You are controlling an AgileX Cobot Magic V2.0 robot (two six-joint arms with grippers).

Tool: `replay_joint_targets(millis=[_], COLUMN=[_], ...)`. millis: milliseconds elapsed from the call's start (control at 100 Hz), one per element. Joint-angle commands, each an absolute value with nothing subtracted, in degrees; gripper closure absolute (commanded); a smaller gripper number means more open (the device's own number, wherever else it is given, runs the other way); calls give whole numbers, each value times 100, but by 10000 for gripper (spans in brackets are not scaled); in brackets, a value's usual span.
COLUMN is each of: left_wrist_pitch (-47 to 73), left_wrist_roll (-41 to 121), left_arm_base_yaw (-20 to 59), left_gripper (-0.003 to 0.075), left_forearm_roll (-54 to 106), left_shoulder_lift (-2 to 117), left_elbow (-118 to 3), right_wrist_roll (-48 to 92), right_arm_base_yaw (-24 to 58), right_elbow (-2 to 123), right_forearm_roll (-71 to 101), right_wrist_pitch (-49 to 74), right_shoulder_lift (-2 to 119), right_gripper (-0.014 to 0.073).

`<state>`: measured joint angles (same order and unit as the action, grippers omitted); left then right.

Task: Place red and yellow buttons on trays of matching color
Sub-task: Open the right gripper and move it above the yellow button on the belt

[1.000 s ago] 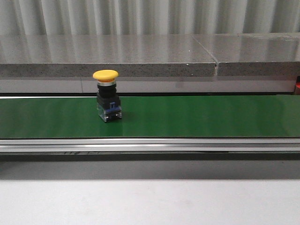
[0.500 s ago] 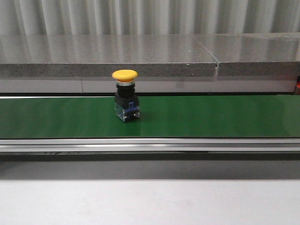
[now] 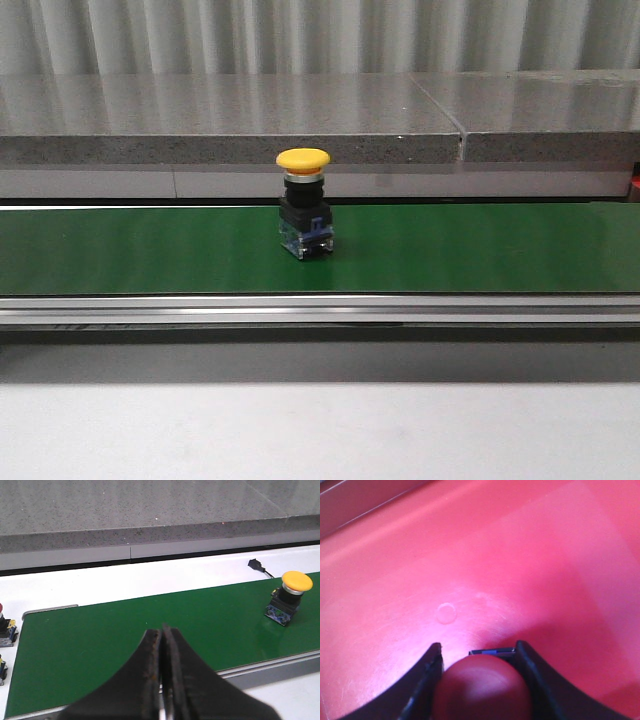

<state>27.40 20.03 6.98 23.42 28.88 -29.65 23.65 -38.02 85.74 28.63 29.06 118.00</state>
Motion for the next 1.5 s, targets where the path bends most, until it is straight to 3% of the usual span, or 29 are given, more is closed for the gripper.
replay_joint_targets(millis=[0, 120, 210, 810, 1250, 1490], left_wrist_pitch=[2323, 2323, 2323, 2323, 2323, 2323], left_wrist_roll=[2008, 2008, 2008, 2008, 2008, 2008], left_arm_base_yaw=[741, 741, 741, 741, 741, 741], left_gripper=[740, 740, 740, 740, 740, 740], left_forearm_roll=[2483, 2483, 2483, 2483, 2483, 2483], left_shoulder_lift=[2901, 2901, 2901, 2901, 2901, 2901], left_elbow=[-3123, -3123, -3123, -3123, -3123, -3123], right_wrist_roll=[2358, 2358, 2358, 2358, 2450, 2817], right_arm_base_yaw=[-3829, -3829, -3834, -3656, -2600, -1769], right_elbow=[8762, 8762, 8762, 8684, 7172, 6459], right_forearm_roll=[2988, 2988, 2988, 3218, 3218, 3218], right_wrist_pitch=[2662, 2644, 2613, 3026, 3901, 4928], right_shoulder_lift=[11466, 11466, 11432, 9760, 7504, 6960], right_gripper=[295, 72, -8, -8, -8, -8])
